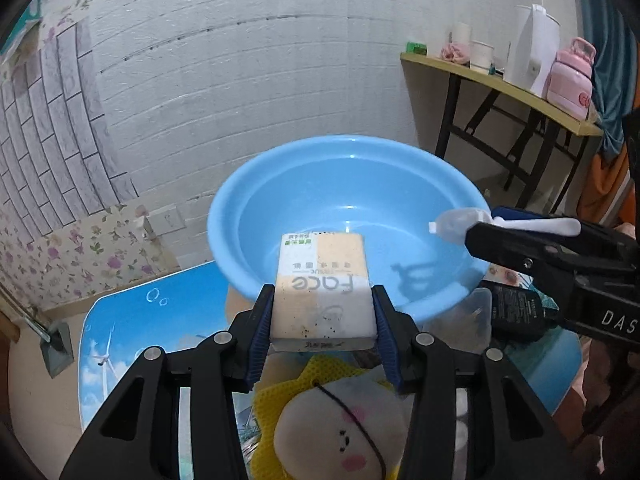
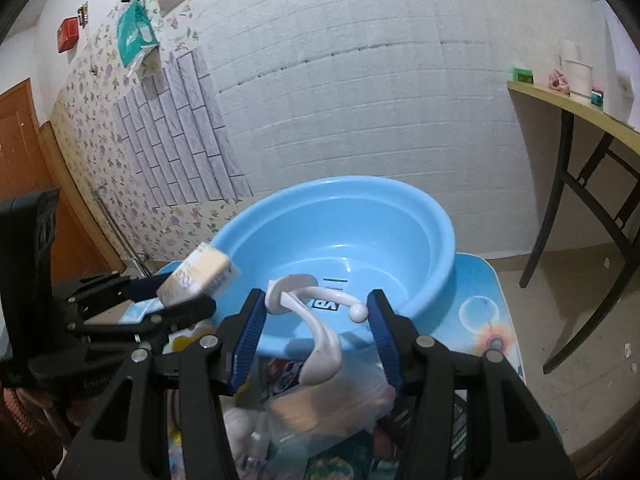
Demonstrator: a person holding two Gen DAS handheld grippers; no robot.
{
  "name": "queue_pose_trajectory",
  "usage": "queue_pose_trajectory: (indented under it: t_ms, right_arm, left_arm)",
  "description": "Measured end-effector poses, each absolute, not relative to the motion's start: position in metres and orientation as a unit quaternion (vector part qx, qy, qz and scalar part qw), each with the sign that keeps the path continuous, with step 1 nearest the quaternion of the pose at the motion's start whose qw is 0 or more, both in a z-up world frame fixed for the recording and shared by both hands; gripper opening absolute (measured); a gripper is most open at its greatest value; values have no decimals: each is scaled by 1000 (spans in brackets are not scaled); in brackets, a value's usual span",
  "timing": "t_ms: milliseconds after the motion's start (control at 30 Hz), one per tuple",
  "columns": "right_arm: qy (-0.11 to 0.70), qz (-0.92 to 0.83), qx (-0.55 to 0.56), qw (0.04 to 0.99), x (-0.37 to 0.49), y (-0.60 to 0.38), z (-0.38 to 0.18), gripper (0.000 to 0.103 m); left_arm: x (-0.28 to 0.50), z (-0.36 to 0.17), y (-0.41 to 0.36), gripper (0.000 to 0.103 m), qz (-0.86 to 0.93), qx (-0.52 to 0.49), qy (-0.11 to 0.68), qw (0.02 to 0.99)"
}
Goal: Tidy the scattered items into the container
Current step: 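Carry both items over the blue basin and open both tools to drop them, then grasp the banded floss-pick box with the left tool while the right tool approaches the green packet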
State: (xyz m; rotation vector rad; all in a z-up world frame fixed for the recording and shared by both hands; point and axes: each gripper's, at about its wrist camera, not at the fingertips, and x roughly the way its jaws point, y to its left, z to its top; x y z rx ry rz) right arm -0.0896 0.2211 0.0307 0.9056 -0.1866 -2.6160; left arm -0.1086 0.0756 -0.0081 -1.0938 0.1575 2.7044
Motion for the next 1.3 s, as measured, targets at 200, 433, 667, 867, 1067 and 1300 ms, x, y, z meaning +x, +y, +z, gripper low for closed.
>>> queue_pose_trajectory:
  t_ms: [200, 433, 667, 867, 1067, 1300]
  right_arm:
    - [-68, -921, 334, 189, -102, 219, 19, 52]
    - [-75, -919, 338, 187, -97, 221, 17, 62]
    - [-77, -920, 342, 174, -79, 225, 20, 62]
    - [-88, -920, 350, 153, -56, 233, 19, 62]
    - [-78, -914, 377, 127, -32, 233, 0, 62]
    - [-64, -905, 404, 116, -17, 231, -24, 62]
  left_arm:
    - [-116, -6, 80, 58, 920, -372, 58, 112]
    - [-102, -1, 73, 72, 924, -364, 52, 106]
    - [-73, 5, 48, 91, 929, -356, 32, 92]
    - [-40, -3, 19, 97, 930, -362, 16, 63]
    - [-17, -19, -7, 98, 926, -375, -3, 41]
    - [6, -36, -22, 98, 923, -384, -3, 30]
